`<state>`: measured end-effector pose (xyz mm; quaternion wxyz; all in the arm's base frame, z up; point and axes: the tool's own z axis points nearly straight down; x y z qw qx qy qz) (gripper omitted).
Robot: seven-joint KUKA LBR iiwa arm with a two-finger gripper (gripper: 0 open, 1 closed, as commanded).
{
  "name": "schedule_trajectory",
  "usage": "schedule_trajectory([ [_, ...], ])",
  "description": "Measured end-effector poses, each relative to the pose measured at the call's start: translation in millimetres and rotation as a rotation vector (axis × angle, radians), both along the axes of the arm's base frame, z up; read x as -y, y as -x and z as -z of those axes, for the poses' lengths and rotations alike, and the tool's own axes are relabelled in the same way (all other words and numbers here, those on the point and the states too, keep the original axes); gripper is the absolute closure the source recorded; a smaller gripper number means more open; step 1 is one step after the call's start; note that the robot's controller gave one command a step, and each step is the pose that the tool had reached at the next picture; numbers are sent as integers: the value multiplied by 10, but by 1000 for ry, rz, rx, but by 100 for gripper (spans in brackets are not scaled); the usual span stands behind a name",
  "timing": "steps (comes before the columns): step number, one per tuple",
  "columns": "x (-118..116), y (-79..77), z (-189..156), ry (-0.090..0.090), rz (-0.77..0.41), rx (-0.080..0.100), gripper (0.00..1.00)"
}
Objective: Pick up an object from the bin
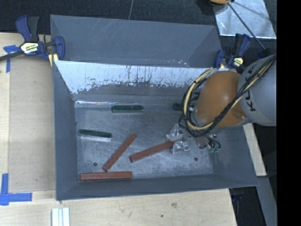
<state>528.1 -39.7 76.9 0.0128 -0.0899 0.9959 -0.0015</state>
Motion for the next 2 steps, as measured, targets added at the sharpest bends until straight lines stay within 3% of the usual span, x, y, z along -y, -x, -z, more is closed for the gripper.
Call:
schedule_trajectory([
  [1, 0, 0, 0, 0, 0, 0, 100],
  [2, 102, 114, -1371, 0, 20, -22, 100],
])
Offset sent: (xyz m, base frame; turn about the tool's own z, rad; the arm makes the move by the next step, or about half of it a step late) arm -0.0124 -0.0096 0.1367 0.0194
